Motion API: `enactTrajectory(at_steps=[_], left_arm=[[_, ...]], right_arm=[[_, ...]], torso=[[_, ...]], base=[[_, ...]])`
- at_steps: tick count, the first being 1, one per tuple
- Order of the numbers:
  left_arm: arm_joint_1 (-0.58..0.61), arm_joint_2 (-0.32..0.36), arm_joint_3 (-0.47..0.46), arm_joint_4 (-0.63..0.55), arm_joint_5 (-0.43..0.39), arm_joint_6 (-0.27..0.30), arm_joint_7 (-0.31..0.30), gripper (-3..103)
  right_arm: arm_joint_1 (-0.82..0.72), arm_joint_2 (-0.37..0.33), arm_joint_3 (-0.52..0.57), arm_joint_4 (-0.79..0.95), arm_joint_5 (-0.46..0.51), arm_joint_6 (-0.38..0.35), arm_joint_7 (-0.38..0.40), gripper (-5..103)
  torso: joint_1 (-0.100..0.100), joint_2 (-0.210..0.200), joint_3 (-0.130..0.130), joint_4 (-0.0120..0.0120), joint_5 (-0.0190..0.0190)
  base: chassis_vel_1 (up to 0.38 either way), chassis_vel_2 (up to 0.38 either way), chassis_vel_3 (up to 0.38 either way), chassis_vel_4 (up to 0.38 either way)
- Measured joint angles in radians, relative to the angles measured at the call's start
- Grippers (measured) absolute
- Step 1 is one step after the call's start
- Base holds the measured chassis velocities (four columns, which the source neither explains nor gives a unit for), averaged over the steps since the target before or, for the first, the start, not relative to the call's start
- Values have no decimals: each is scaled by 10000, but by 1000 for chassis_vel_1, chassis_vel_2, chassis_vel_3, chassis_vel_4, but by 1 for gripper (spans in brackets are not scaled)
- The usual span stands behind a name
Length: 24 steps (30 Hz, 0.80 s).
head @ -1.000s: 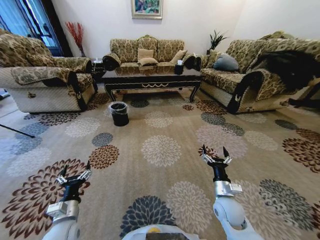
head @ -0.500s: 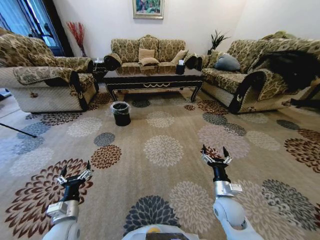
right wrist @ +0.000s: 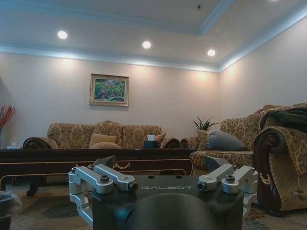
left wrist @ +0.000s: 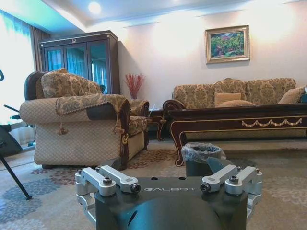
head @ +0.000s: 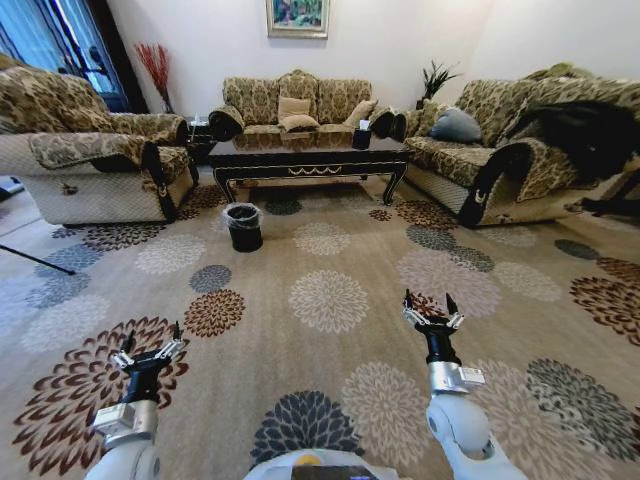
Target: Move to the front of the table and pick up the trash from the floor, then place it into the trash bin.
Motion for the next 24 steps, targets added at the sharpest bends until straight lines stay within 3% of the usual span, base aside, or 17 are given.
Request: enactTrajectory(at_steps=[8,24], left_arm=[[0,0,0,0,0,0,0,100],[0,-1,0,0,0,0,0,100]], right_arm=[[0,0,0,-1,0,0,0,100],[0,0,0,-1,0,0,0,100]], torso=[[16,82,63,1,0],[126,769,639,0,0]], base=[[0,0,0,0],[0,0,0,0]])
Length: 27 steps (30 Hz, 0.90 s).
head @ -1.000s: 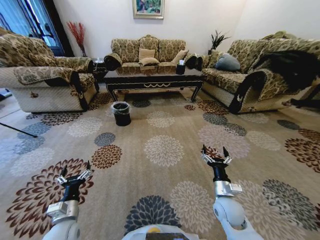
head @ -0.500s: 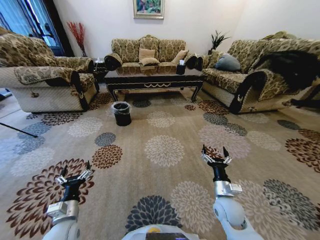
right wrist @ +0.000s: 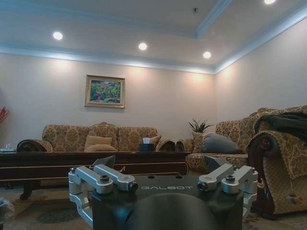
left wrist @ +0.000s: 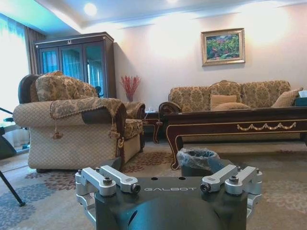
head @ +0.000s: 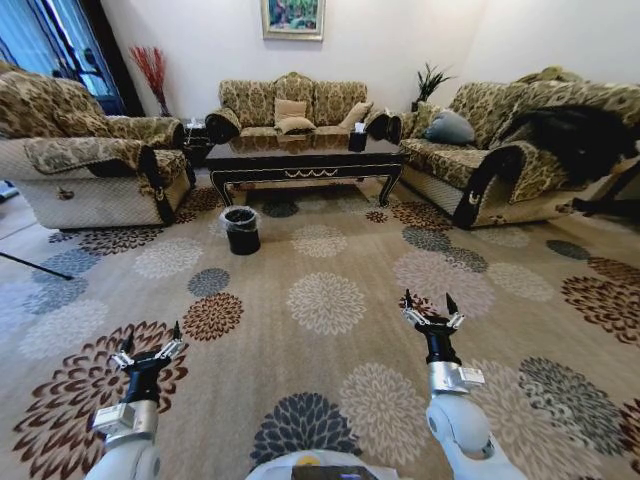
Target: Move to the front of the table and pick up the trash from the floor, then place it into the trash bin.
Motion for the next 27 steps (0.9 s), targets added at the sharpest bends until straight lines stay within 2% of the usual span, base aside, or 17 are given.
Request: enactTrajectory(at_steps=[27], left_arm=[[-1,0,0,0,0,0,0,100]], right_arm=[[0,0,0,0,0,0,0,100]], torso=[[296,1075,779,0,0]], base=[[0,0,0,0]])
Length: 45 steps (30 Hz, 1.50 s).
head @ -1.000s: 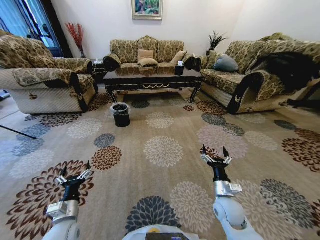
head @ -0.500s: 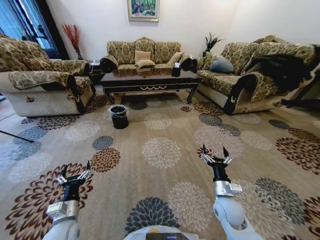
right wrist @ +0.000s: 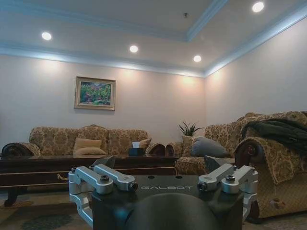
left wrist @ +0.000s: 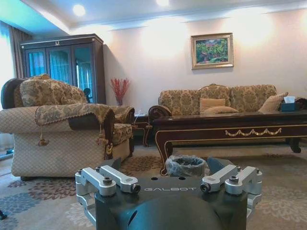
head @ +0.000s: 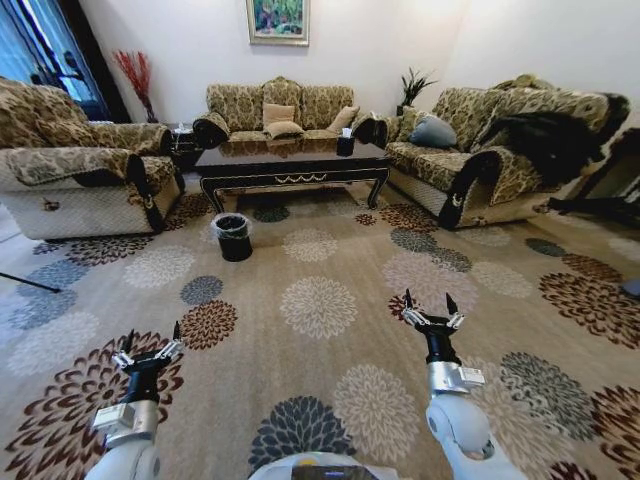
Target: Move to the front of the table and pick up the trash from the floor, then place it into the trash bin.
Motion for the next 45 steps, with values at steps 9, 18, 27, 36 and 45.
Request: enactTrajectory(at_steps=[9,18,27,36,45], left_arm=[[0,0,0,0,0,0,0,100],[0,0,0,0,0,0,0,100],[0,0,0,0,0,0,0,100],[1,0,0,0,0,0,0,100],[1,0,0,0,0,0,0,100]], right_arm=[[0,0,0,0,0,0,0,100],[0,0,0,0,0,0,0,100],[0,0,0,0,0,0,0,100],[-1,0,0,0,0,0,0,100],[0,0,0,0,0,0,0,100]], torso=[[93,398,305,1,1],[141,571,433,0,0],[142,568,429,-2,0],[133,536,405,-1,1],[128,515,391,3,0]], base=[[0,0,0,0],[0,0,0,0],[0,0,0,0],[29,28,30,28],[76,67,76,75]])
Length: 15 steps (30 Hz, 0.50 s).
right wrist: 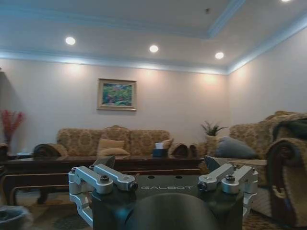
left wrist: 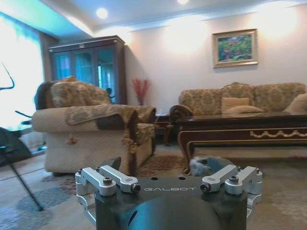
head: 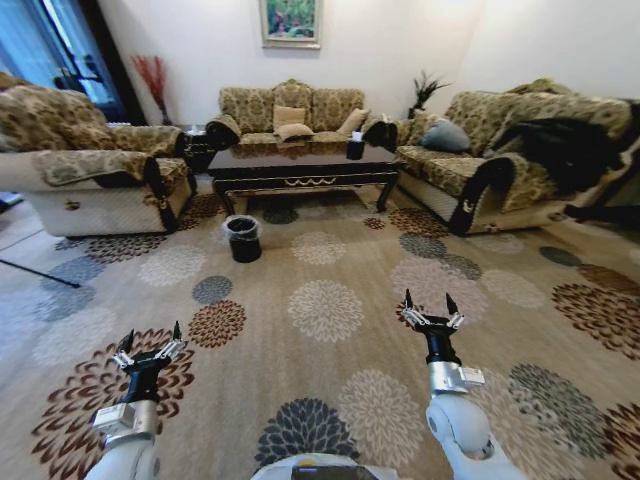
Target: Move to the front of the table and pick up the trash from the floor, then place it into the trash bin.
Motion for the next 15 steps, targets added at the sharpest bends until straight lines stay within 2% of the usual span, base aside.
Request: enactTrajectory(at_steps=[5,15], left_arm=[[0,0,0,0,0,0,-1,100],[0,0,0,0,0,0,-1,100]], right_arm=[[0,0,0,0,0,0,0,100],[0,0,0,0,0,0,0,100]], torso=[[-3,-10,-8,-10,0],[-5,-20,-16,-5,0]], base=[[24,17,21,23],[0,0,0,0]])
